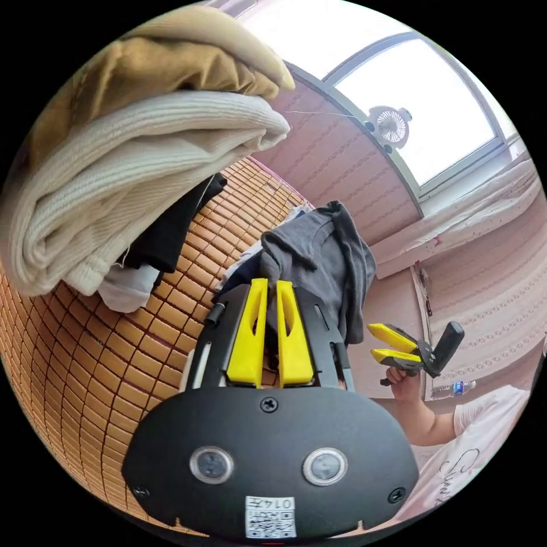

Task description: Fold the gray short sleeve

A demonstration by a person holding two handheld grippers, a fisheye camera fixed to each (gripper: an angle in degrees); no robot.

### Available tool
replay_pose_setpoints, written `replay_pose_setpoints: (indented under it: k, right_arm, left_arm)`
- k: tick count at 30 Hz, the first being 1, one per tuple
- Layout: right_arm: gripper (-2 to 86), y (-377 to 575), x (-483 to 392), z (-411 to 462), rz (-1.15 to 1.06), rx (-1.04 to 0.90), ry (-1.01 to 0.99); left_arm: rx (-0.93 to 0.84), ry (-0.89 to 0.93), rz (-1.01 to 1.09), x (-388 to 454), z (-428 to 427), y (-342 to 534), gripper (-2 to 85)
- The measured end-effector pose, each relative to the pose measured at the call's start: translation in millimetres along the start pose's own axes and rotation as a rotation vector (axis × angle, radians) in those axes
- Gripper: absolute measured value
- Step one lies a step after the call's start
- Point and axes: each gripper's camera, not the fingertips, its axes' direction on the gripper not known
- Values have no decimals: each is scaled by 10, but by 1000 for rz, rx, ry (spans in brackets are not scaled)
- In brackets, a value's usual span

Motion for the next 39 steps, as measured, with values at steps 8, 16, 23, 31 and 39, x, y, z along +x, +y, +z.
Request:
replay_pose_setpoints:
  k: [8, 16, 23, 31, 39]
  right_arm:
    - [24, 110, 349, -212, 139, 6, -110]
    - [13, 69, 62, -1679, -78, 379, -472]
    - [10, -923, -1203, -1292, -291, 290, -769]
    - [9, -2497, -3422, -662, -341, 167, -948]
    - [6, -1964, -4082, -879, -653, 212, -854]
  left_arm:
    - [164, -65, 198, 672, -873, 537, -5]
    - [432, -95, 217, 1191, -2603, 1983, -9]
    - [622, -464, -204, 909, -4622, 3840, -10]
    - [1069, -681, -472, 1149, -6777, 5522, -10]
    - [1041, -688, -232, 1536, -6651, 6729, -9]
